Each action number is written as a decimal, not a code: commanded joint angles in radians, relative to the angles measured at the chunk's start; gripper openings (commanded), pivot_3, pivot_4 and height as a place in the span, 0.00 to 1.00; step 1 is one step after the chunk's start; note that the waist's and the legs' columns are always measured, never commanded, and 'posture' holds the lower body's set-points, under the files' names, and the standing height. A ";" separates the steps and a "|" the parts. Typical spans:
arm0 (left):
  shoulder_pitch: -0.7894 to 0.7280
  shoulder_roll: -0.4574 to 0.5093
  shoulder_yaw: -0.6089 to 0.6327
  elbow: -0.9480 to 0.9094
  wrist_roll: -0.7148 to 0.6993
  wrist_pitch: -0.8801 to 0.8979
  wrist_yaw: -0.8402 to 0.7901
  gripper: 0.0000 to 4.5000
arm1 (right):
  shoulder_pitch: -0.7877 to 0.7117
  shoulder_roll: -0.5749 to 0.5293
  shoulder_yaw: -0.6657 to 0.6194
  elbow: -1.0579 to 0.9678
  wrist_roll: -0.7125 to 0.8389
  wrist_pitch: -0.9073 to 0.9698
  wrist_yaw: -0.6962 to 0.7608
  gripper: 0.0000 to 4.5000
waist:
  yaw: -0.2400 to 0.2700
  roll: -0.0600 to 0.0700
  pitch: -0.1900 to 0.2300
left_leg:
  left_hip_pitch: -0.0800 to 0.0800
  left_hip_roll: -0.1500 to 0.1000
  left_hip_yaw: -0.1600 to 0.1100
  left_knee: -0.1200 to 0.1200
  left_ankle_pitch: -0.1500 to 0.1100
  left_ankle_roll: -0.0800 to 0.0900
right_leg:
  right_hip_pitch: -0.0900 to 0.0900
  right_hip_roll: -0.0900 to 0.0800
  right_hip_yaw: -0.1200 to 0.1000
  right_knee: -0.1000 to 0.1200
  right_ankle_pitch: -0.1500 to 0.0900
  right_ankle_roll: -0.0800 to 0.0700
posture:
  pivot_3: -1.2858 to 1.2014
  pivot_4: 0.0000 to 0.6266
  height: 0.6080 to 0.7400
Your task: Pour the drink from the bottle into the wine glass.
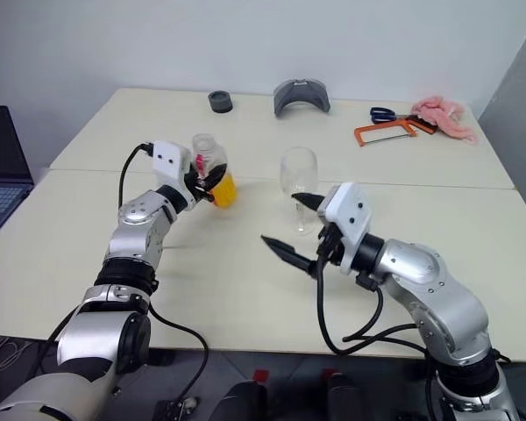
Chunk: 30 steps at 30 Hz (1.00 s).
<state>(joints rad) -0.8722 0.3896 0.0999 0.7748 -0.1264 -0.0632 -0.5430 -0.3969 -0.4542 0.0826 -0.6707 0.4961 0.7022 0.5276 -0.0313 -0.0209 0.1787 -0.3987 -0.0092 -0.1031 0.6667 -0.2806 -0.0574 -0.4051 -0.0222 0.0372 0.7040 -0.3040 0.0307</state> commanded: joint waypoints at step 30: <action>-0.410 0.024 -0.362 0.328 0.559 -0.702 0.306 0.39 | 0.122 0.054 -0.103 0.069 -0.107 -0.226 -0.098 1.00 | -0.004 -0.001 0.000 | 0.000 -0.001 0.007 -0.001 0.000 0.001 | -0.001 0.001 0.002 0.000 0.000 0.000 | 0.52 0.24 1.00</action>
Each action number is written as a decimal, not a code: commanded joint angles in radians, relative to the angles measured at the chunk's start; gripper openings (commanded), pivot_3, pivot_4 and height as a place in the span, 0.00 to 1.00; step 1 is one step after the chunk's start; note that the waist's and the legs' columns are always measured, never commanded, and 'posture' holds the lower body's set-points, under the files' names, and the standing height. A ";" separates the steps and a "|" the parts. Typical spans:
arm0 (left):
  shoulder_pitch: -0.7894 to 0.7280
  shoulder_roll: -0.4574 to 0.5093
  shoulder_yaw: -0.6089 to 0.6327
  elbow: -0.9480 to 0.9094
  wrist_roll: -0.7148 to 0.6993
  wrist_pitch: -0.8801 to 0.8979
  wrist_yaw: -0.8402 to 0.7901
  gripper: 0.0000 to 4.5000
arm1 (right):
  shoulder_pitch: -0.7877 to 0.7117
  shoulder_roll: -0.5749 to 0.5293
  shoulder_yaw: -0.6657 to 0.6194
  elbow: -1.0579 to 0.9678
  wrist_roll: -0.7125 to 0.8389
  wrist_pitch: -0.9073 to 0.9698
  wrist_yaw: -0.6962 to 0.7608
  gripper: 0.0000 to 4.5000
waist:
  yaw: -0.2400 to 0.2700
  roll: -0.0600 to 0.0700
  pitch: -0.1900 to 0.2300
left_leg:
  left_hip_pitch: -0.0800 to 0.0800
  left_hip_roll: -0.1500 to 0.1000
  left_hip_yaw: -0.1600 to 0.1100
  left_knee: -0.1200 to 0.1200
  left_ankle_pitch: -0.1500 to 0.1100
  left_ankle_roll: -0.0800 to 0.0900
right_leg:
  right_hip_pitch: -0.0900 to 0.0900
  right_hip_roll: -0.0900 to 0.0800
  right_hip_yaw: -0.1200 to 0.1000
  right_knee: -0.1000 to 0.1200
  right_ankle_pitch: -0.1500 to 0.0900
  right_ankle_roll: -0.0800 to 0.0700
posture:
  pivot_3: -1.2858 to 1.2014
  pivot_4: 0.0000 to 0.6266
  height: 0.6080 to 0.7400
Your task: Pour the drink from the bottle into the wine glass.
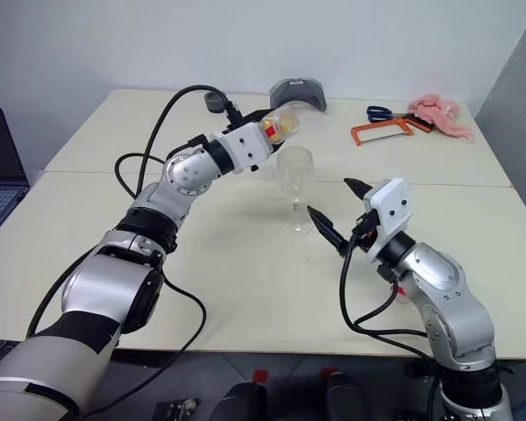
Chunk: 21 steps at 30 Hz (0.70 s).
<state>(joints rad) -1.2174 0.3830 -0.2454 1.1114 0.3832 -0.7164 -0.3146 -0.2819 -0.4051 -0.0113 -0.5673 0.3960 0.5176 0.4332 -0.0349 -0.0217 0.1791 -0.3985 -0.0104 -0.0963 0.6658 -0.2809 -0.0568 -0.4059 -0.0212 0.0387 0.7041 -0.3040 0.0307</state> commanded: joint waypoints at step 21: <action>-0.138 0.071 -0.138 0.069 0.244 -0.081 0.314 0.39 | 0.029 0.000 0.015 -0.019 -0.034 -0.088 0.032 1.00 | 0.000 0.000 0.000 | 0.000 -0.007 -0.001 0.000 0.000 0.000 | 0.000 -0.002 0.000 0.001 0.000 0.000 | 0.52 0.24 1.00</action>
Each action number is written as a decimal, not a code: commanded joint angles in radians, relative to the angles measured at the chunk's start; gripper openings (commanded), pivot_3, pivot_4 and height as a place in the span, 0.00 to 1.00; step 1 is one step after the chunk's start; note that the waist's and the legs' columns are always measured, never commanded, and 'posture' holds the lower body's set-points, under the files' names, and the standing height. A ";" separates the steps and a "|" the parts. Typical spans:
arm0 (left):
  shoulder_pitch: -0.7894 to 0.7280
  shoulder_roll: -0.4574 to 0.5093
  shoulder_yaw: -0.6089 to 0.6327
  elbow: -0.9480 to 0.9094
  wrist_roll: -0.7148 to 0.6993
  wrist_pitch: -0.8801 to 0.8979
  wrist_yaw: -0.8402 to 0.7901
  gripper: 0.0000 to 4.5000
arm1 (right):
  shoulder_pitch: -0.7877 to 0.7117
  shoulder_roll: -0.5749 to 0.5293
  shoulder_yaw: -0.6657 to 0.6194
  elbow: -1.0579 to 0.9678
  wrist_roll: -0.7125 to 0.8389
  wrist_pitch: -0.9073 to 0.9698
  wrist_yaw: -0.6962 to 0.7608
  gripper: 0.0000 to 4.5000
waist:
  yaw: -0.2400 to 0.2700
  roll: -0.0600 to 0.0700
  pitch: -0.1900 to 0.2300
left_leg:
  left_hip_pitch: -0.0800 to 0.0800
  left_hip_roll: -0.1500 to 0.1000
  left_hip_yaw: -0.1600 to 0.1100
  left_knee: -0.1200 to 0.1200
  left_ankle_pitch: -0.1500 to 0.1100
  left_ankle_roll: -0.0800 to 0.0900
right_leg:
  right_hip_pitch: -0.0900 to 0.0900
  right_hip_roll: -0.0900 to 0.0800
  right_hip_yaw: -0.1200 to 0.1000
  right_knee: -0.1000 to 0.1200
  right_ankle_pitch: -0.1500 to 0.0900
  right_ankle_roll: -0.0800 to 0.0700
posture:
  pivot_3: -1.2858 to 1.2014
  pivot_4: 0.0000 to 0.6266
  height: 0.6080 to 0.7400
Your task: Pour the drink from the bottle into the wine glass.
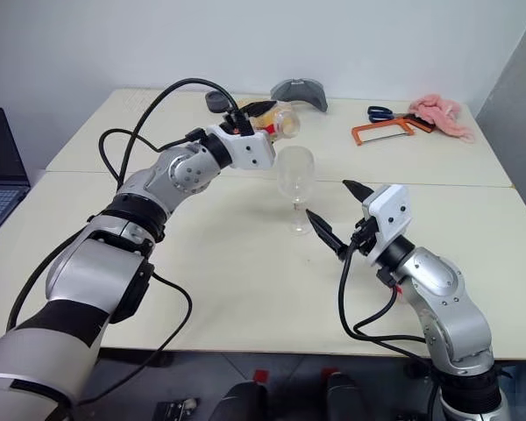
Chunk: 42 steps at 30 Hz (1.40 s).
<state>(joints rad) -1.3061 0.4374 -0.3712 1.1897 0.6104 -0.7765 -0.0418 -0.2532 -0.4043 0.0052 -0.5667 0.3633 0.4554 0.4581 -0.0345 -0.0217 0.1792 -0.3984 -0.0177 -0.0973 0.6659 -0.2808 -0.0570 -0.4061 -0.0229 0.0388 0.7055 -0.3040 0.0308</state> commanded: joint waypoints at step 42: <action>-0.123 0.068 -0.138 0.016 0.173 -0.029 0.235 0.39 | 0.011 0.039 0.002 -0.011 0.001 -0.064 0.001 1.00 | 0.000 0.000 0.000 | 0.000 -0.003 -0.001 0.001 0.000 0.000 | -0.001 -0.002 0.000 0.002 0.000 0.000 | 0.52 0.24 1.00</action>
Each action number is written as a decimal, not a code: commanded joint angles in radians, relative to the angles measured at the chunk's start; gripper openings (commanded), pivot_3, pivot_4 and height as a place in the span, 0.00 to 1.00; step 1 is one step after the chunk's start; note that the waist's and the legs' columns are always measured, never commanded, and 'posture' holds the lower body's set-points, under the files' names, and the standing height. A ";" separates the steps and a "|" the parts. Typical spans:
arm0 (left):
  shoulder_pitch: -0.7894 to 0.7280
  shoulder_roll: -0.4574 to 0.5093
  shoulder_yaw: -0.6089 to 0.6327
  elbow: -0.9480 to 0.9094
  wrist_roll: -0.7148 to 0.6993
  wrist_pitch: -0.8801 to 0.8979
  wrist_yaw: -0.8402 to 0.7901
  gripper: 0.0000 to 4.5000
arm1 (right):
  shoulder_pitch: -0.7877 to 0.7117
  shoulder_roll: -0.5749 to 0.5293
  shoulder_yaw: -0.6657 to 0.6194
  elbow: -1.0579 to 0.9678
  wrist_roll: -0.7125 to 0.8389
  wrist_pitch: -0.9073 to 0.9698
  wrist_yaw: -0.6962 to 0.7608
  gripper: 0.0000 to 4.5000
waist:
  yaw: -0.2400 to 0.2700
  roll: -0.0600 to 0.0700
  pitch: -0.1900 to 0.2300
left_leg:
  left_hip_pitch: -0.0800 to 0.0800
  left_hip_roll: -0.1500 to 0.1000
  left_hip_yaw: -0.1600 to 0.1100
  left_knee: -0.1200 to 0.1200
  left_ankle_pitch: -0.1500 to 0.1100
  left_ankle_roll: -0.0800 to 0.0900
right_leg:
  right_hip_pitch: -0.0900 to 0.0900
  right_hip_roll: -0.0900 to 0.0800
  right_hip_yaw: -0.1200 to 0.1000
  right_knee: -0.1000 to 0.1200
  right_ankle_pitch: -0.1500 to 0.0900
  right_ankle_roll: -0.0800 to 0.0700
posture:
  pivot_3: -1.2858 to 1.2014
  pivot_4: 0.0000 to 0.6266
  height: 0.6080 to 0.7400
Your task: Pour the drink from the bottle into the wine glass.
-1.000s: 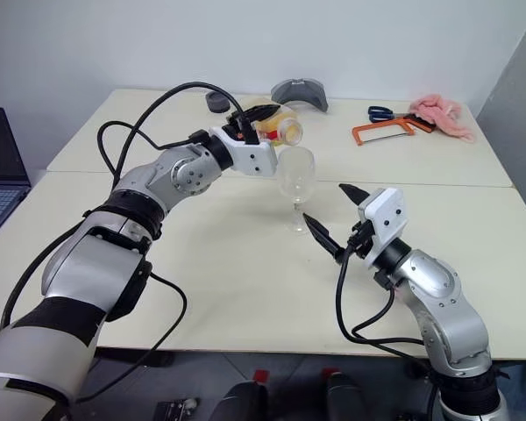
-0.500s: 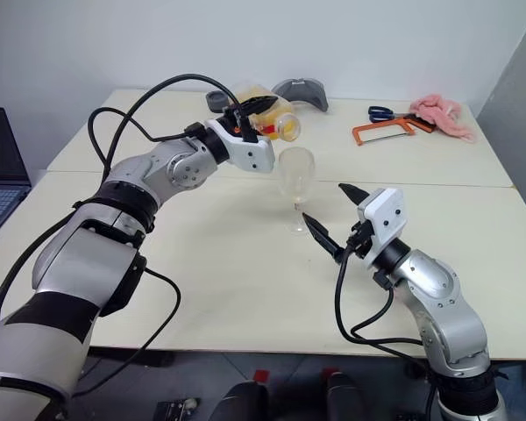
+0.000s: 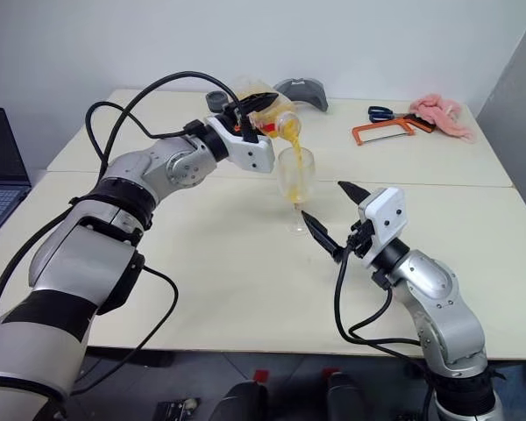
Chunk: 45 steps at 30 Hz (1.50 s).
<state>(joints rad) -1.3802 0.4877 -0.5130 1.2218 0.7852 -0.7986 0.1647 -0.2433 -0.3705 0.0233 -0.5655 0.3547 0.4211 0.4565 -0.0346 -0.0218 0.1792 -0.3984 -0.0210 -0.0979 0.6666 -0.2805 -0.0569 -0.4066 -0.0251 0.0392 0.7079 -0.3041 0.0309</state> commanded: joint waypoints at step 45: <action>-0.083 0.023 -0.043 0.021 0.062 0.017 0.119 0.38 | 0.024 0.004 -0.010 -0.027 0.015 -0.016 0.000 1.00 | 0.000 0.000 0.000 | 0.000 -0.001 0.000 0.004 0.000 0.000 | 0.000 -0.001 0.000 0.005 0.000 0.000 | 0.52 0.24 1.00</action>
<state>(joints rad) -1.4125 0.5019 -0.5581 1.2547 0.8506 -0.7868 0.2575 -0.2164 -0.3697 0.0226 -0.5620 0.3562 0.4168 0.4562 -0.0348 -0.0218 0.1792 -0.3986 -0.0219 -0.0974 0.6710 -0.2805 -0.0567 -0.4069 -0.0259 0.0396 0.7126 -0.3042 0.0310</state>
